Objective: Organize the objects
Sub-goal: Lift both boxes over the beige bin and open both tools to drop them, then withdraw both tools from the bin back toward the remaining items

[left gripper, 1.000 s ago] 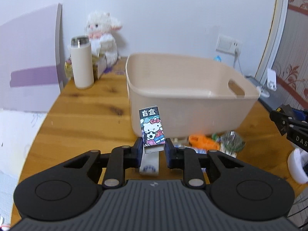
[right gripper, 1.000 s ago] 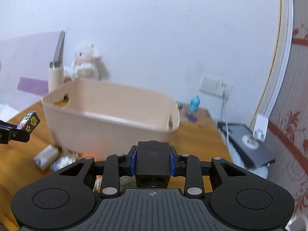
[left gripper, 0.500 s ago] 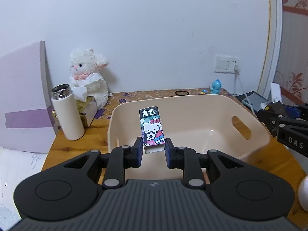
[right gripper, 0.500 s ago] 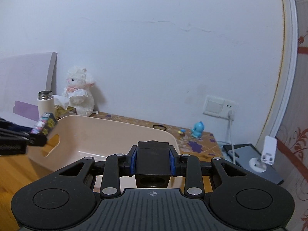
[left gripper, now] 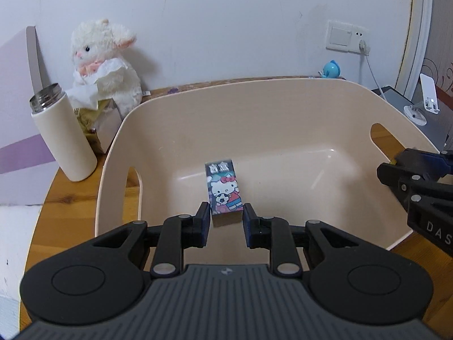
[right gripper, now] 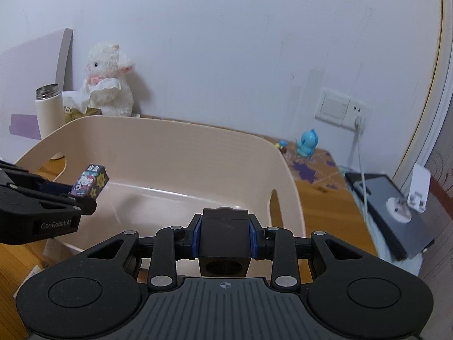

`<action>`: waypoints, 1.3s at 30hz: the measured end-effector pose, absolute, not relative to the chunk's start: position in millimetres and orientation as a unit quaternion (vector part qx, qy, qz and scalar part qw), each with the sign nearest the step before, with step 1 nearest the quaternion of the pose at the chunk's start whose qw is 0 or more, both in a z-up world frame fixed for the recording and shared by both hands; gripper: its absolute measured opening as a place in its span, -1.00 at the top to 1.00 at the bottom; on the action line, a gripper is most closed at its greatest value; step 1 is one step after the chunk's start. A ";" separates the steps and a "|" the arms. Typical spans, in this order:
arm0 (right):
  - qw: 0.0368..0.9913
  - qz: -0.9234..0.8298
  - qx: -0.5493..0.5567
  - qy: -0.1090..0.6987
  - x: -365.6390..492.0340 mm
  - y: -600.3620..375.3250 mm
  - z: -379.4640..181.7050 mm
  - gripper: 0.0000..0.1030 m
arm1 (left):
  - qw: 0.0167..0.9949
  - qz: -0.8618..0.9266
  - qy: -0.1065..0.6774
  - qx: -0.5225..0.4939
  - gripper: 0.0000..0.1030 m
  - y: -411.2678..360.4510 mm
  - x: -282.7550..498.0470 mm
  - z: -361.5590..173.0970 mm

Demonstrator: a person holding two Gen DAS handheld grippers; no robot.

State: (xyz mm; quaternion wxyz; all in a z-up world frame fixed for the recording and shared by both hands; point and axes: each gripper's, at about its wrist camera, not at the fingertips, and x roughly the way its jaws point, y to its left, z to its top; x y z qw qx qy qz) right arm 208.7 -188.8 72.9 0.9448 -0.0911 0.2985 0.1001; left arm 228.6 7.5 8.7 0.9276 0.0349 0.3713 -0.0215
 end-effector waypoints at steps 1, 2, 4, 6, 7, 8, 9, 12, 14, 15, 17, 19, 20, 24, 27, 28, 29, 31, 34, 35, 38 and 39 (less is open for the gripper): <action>0.945 0.099 -0.092 0.297 207.8 -188.8 73.6 0.22 | 0.928 -0.021 0.370 0.035 0.40 8.2 228.0 9.6; 0.947 0.099 -0.095 0.292 204.9 -188.3 75.2 0.24 | 0.929 -0.018 0.369 0.036 0.19 8.9 226.6 11.3; 0.949 0.099 -0.098 0.284 199.7 -188.2 80.4 0.13 | 0.931 -0.023 0.364 0.030 -0.03 12.0 221.0 16.8; 0.952 0.101 -0.098 0.273 191.6 -189.6 87.7 0.03 | 0.933 -0.030 0.358 0.029 -0.31 10.2 211.4 25.1; 0.953 0.101 -0.096 0.269 188.1 -190.7 91.8 -0.03 | 0.934 -0.027 0.354 0.032 -0.41 9.1 207.1 29.1; 0.955 0.102 -0.093 0.263 183.1 -191.6 95.9 -0.11 | 0.937 -0.028 0.346 0.037 -0.51 7.9 202.2 33.4; 0.956 0.102 -0.091 0.258 178.6 -192.3 100.1 -0.16 | 0.940 -0.028 0.338 0.041 -0.52 7.3 197.2 37.4; 0.960 0.103 -0.089 0.245 162.4 -195.0 110.7 -0.33 | 0.941 -0.028 0.334 0.046 -0.56 7.4 184.1 47.8; 0.961 0.100 -0.092 0.239 151.4 -196.1 115.3 -0.46 | 0.941 -0.034 0.334 0.042 -0.57 9.4 174.6 53.5; 0.962 0.101 -0.093 0.236 146.4 -196.8 116.9 -0.48 | 0.941 -0.035 0.334 0.041 -0.60 10.3 169.7 56.2; 0.962 0.103 -0.093 0.234 136.1 -197.5 118.8 -0.51 | 0.941 -0.029 0.333 0.045 -0.68 11.1 158.0 60.6; 0.962 0.106 -0.092 0.235 128.3 -197.3 118.6 -0.53 | 0.943 -0.026 0.328 0.049 -0.72 12.9 145.8 63.7; 0.961 0.107 -0.092 0.237 123.8 -197.0 117.3 -0.55 | 0.943 -0.027 0.327 0.051 -0.72 14.1 140.4 64.2; 0.958 0.109 -0.095 0.247 112.0 -195.5 108.3 -0.63 | 0.941 -0.027 0.335 0.048 -0.76 22.0 124.9 59.1; 0.954 0.112 -0.095 0.260 103.5 -193.7 97.2 -0.71 | 0.936 -0.026 0.350 0.039 -0.76 30.4 117.1 48.7; 0.953 0.113 -0.095 0.264 100.4 -193.3 93.1 -0.72 | 0.933 -0.026 0.356 0.038 -0.76 32.9 115.0 44.4; 0.951 0.114 -0.096 0.270 98.2 -193.0 88.4 -0.73 | 0.931 -0.027 0.362 0.038 -0.76 34.9 112.5 39.7; 0.947 0.115 -0.099 0.282 93.6 -192.3 79.4 -0.73 | 0.927 -0.025 0.371 0.045 -0.76 37.3 108.4 29.6; 0.941 0.115 -0.106 0.299 88.9 -191.4 66.5 -0.76 | 0.921 -0.019 0.386 0.052 -0.76 41.1 104.5 13.4; 0.939 0.115 -0.107 0.306 87.8 -191.3 61.7 -0.77 | 0.918 -0.020 0.392 0.051 -0.76 42.6 103.8 8.2; 0.933 0.115 -0.106 0.324 85.4 -192.9 49.9 -0.77 | 0.912 -0.029 0.406 0.042 -0.76 46.0 101.5 -5.4; 0.931 0.116 -0.105 0.330 85.4 -193.5 47.2 -0.77 | 0.911 -0.034 0.409 0.042 -0.76 46.0 100.6 -8.9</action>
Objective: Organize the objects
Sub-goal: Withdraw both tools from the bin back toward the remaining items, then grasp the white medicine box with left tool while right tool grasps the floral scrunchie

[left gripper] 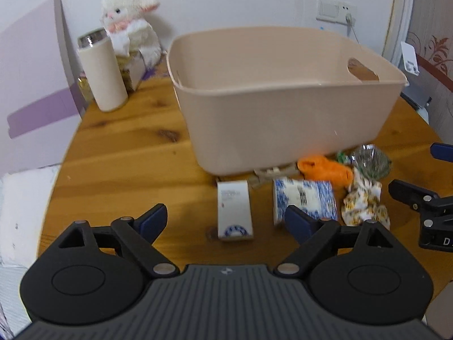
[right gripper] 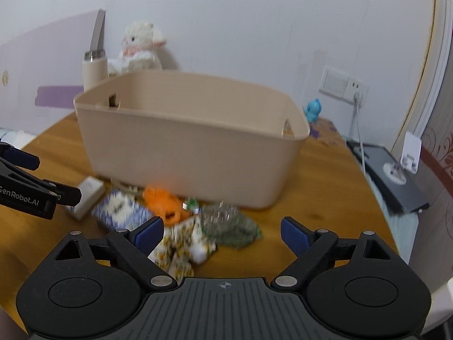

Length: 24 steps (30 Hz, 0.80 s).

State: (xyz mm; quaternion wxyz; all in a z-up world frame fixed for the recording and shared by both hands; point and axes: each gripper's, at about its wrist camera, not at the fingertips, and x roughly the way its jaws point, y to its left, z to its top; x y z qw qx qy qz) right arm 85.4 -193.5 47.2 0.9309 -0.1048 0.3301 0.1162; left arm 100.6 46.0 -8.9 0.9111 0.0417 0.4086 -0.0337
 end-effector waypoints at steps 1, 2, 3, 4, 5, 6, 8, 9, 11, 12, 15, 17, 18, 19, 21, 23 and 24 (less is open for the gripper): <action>0.929 0.118 -0.102 0.337 85.2 -194.0 44.2 -0.77 | 0.910 -0.039 0.411 0.042 -0.76 46.3 100.4 -12.8; 0.926 0.121 -0.098 0.344 85.0 -194.7 40.7 -0.77 | 0.908 -0.043 0.415 0.043 -0.76 46.2 100.6 -16.6; 0.924 0.124 -0.095 0.349 84.8 -194.8 38.0 -0.77 | 0.906 -0.046 0.419 0.045 -0.76 45.9 101.0 -20.3; 0.922 0.127 -0.093 0.354 84.4 -194.7 35.9 -0.77 | 0.903 -0.048 0.423 0.047 -0.76 45.2 101.6 -23.8; 0.920 0.130 -0.090 0.359 84.3 -194.7 33.2 -0.78 | 0.901 -0.049 0.427 0.049 -0.76 44.4 101.8 -27.5; 0.918 0.132 -0.087 0.364 84.4 -194.4 30.6 -0.79 | 0.900 -0.050 0.431 0.050 -0.76 44.1 102.6 -30.7; 0.914 0.139 -0.083 0.372 84.2 -193.3 25.2 -0.80 | 0.897 -0.051 0.437 0.048 -0.76 44.1 104.6 -36.4; 0.912 0.141 -0.082 0.377 85.2 -192.1 22.9 -0.80 | 0.895 -0.053 0.440 0.046 -0.76 44.3 105.8 -39.2; 0.908 0.145 -0.082 0.384 86.9 -188.8 17.8 -0.82 | 0.894 -0.057 0.443 0.045 -0.76 44.8 107.9 -43.1; 0.907 0.146 -0.083 0.386 88.1 -187.5 16.1 -0.82 | 0.893 -0.058 0.444 0.045 -0.76 44.6 109.1 -45.0; 0.903 0.151 -0.079 0.394 92.6 -182.3 9.6 -0.82 | 0.894 -0.060 0.441 0.041 -0.77 45.4 112.8 -48.4; 0.900 0.155 -0.071 0.401 96.8 -180.2 5.8 -0.82 | 0.895 -0.062 0.440 0.033 -0.78 47.5 116.5 -49.2; 0.898 0.157 -0.067 0.405 99.1 -179.0 4.7 -0.82 | 0.896 -0.059 0.438 0.033 -0.81 47.9 118.1 -49.3; 0.897 0.159 -0.063 0.408 101.7 -177.4 3.3 -0.82 | 0.896 -0.059 0.439 0.032 -0.84 48.7 119.8 -49.8; 0.898 0.156 -0.063 0.407 105.2 -174.1 0.5 -0.84 | 0.897 -0.063 0.437 0.032 -0.88 49.9 122.1 -50.0; 0.900 0.153 -0.066 0.403 107.1 -170.4 -0.9 -0.83 | 0.897 -0.066 0.435 0.035 -0.89 50.6 123.1 -50.4; 0.901 0.152 -0.063 0.401 108.1 -170.2 -1.1 -0.83 | 0.898 -0.069 0.434 0.036 -0.89 51.0 123.7 -50.6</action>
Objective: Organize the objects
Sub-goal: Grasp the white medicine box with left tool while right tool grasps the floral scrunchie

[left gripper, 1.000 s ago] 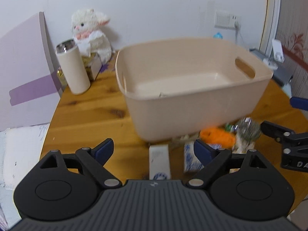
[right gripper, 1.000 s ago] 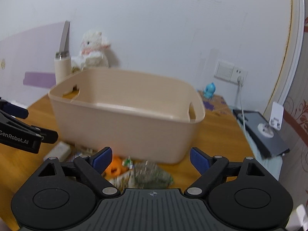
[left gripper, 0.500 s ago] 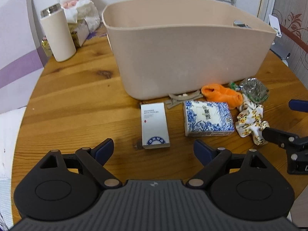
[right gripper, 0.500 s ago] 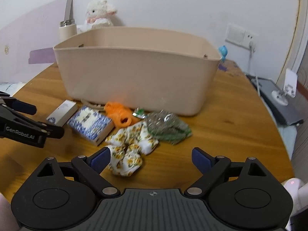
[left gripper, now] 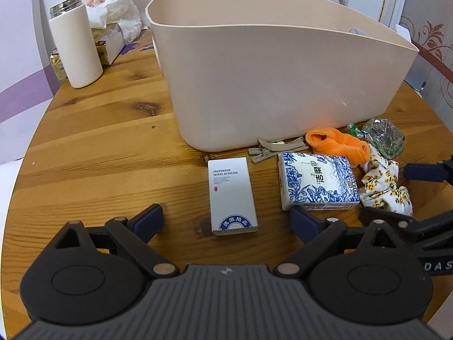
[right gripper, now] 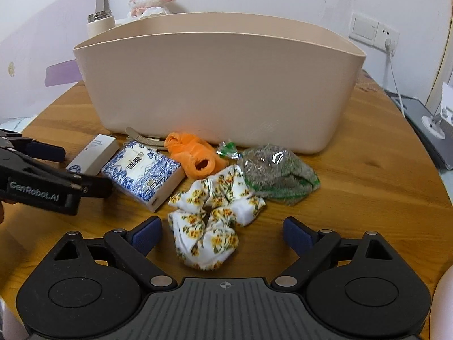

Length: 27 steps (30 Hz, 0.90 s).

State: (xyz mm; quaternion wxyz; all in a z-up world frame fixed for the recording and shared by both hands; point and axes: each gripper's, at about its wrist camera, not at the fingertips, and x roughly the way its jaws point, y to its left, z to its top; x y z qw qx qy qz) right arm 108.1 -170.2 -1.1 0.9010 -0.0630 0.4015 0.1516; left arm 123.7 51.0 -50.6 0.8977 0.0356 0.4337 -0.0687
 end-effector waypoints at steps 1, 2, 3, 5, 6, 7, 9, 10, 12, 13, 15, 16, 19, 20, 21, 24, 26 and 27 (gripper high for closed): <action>0.903 0.148 -0.061 0.400 109.0 -169.7 -1.4 -0.79 | 0.899 -0.071 0.431 0.036 -0.89 51.4 123.4 -50.9; 0.905 0.143 -0.058 0.397 109.7 -169.0 -1.2 -0.68 | 0.900 -0.073 0.428 0.036 -0.86 51.6 123.1 -51.3; 0.906 0.140 -0.053 0.395 110.7 -169.8 0.4 -0.58 | 0.902 -0.077 0.423 0.037 -0.82 51.5 121.5 -51.5; 0.910 0.130 -0.046 0.390 112.2 -169.4 2.7 -0.18 | 0.906 -0.089 0.412 0.042 -0.68 51.1 118.1 -51.3; 0.911 0.127 -0.045 0.389 112.0 -169.3 3.9 -0.08 | 0.907 -0.096 0.409 0.045 -0.52 49.7 116.3 -50.5; 0.911 0.127 -0.043 0.389 112.4 -170.3 4.6 0.06 | 0.907 -0.103 0.406 0.047 -0.44 48.3 114.7 -49.5; 0.911 0.127 -0.044 0.389 112.7 -171.5 5.9 0.17 | 0.906 -0.114 0.405 0.051 -0.11 44.8 112.2 -47.0; 0.912 0.127 -0.046 0.388 111.6 -171.5 6.2 0.29 | 0.905 -0.119 0.406 0.052 -0.04 43.1 111.6 -45.9; 0.911 0.130 -0.050 0.387 108.5 -172.2 6.3 0.44 | 0.904 -0.125 0.406 0.051 0.21 40.9 111.7 -45.5; 0.911 0.132 -0.051 0.387 105.6 -173.9 6.5 0.52 | 0.903 -0.125 0.407 0.052 0.22 39.8 111.3 -45.3; 0.910 0.136 -0.057 0.387 101.6 -172.1 6.3 0.60 | 0.904 -0.123 0.407 0.051 0.23 39.5 111.7 -45.9; 0.911 0.133 -0.059 0.387 101.1 -171.6 5.5 0.63 | 0.904 -0.122 0.407 0.050 0.24 40.1 112.4 -46.1; 0.910 0.135 -0.066 0.387 95.0 -170.6 6.2 0.66 | 0.903 -0.118 0.409 0.048 0.32 40.9 110.1 -45.2; 0.910 0.135 -0.066 0.387 93.4 -170.8 6.4 0.67 | 0.903 -0.117 0.411 0.048 0.34 40.9 108.6 -44.7; 0.909 0.136 -0.066 0.388 92.1 -171.0 6.6 0.67 | 0.902 -0.116 0.414 0.047 0.35 41.1 108.1 -44.1; 0.909 0.138 -0.066 0.389 86.9 -171.4 7.4 0.69 | 0.901 -0.114 0.416 0.049 0.36 40.9 103.4 -43.2; 0.909 0.140 -0.064 0.388 83.2 -173.2 8.2 0.69 | 0.901 -0.113 0.415 0.054 0.36 40.8 98.9 -42.6; 0.909 0.141 -0.064 0.387 81.6 -174.1 9.1 0.69 | 0.902 -0.113 0.413 0.055 0.36 40.9 96.5 -42.0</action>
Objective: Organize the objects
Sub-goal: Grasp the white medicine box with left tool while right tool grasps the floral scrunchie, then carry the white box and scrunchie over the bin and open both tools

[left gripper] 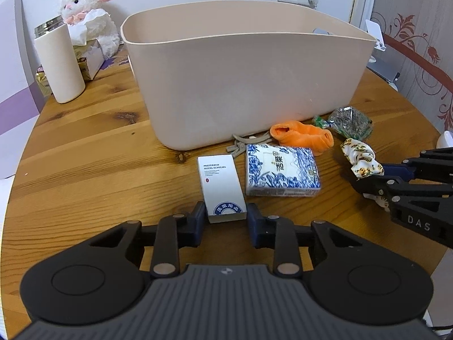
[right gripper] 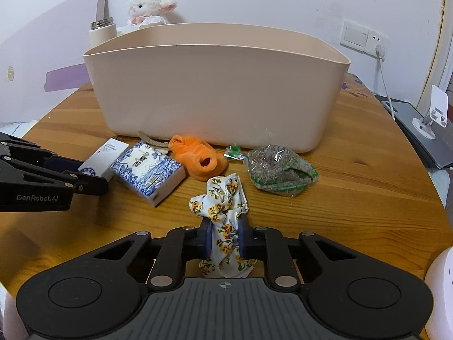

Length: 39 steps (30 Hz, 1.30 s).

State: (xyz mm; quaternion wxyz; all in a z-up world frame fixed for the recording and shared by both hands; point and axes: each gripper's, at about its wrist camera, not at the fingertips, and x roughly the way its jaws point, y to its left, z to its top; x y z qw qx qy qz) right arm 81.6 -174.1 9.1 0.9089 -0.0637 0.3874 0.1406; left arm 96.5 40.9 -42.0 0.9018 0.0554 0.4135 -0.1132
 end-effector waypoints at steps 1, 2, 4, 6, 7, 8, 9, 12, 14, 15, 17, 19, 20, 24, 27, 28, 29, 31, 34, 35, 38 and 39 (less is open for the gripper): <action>0.910 0.141 -0.063 0.386 79.7 -174.7 10.6 0.69 | 0.902 -0.113 0.412 0.056 0.36 41.1 94.6 -41.2; 0.911 0.141 -0.062 0.383 77.9 -174.8 12.4 0.69 | 0.903 -0.112 0.411 0.055 0.36 41.5 92.7 -39.8; 0.913 0.141 -0.060 0.378 75.7 -175.7 16.8 0.69 | 0.906 -0.110 0.406 0.051 0.36 42.4 88.6 -35.4; 0.916 0.142 -0.059 0.371 72.6 -178.1 22.6 0.69 | 0.909 -0.110 0.399 0.046 0.36 43.4 83.8 -28.7; 0.918 0.142 -0.059 0.367 71.4 -178.8 26.2 0.69 | 0.911 -0.111 0.394 0.044 0.36 43.8 80.6 -23.7; 0.919 0.142 -0.059 0.362 69.5 -179.9 29.8 0.69 | 0.914 -0.111 0.389 0.043 0.36 43.5 77.6 -19.2; 0.921 0.142 -0.060 0.357 67.6 -180.8 33.4 0.69 | 0.916 -0.111 0.382 0.043 0.36 43.2 74.7 -14.3; 0.932 0.132 -0.059 0.333 62.1 -185.7 45.7 0.69 | 0.926 -0.111 0.358 0.045 0.36 41.5 66.8 0.9; 0.938 0.127 -0.058 0.316 59.0 -189.4 55.2 0.70 | 0.933 -0.104 0.342 0.046 0.36 40.8 62.9 10.0; 0.941 0.126 -0.057 0.310 58.0 -191.7 59.9 0.70 | 0.936 -0.101 0.335 0.045 0.36 40.9 61.5 14.4; 0.946 0.125 -0.056 0.295 56.4 -194.6 69.9 0.70 | 0.939 -0.101 0.327 0.042 0.36 40.6 60.4 23.2; 0.951 0.118 -0.062 0.279 56.6 -196.1 80.0 0.70 | 0.943 -0.098 0.316 0.040 0.36 40.9 59.7 32.1; 0.953 0.117 -0.066 0.270 55.9 -196.9 85.2 0.70 | 0.945 -0.096 0.310 0.039 0.36 40.9 59.5 37.1; 0.961 0.119 -0.061 0.242 58.3 -199.7 105.8 0.70 | 0.954 -0.090 0.285 0.036 0.36 39.9 59.4 58.4; 0.968 0.108 -0.063 0.216 65.2 -200.6 120.9 0.70 | 0.960 -0.085 0.266 0.037 0.36 38.3 61.9 73.7; 0.970 0.108 -0.061 0.210 67.6 -200.4 125.0 0.70 | 0.961 -0.082 0.260 0.039 0.36 37.1 63.4 78.4; 0.971 0.110 -0.059 0.203 70.7 -201.0 129.9 0.70 | 0.963 -0.079 0.254 0.040 0.36 36.1 64.9 82.5; 0.974 0.111 -0.055 0.191 75.7 -201.1 137.8 0.70 | 0.966 -0.074 0.244 0.039 0.36 33.8 70.0 91.0; 0.977 0.107 -0.050 0.179 86.7 -201.6 145.0 0.70 | 0.969 -0.069 0.235 0.038 0.36 29.8 79.8 99.5; 0.977 0.107 -0.046 0.177 91.9 -202.3 147.0 0.70 | 0.970 -0.066 0.233 0.040 0.36 27.7 84.1 101.7; 0.978 0.108 -0.038 0.174 102.7 -203.2 149.5 0.70 | 0.971 -0.055 0.228 0.044 0.36 22.4 97.9 106.2; 0.978 0.107 -0.038 0.173 105.5 -203.4 149.9 0.70 | 0.972 -0.050 0.227 0.045 0.36 20.4 104.0 106.5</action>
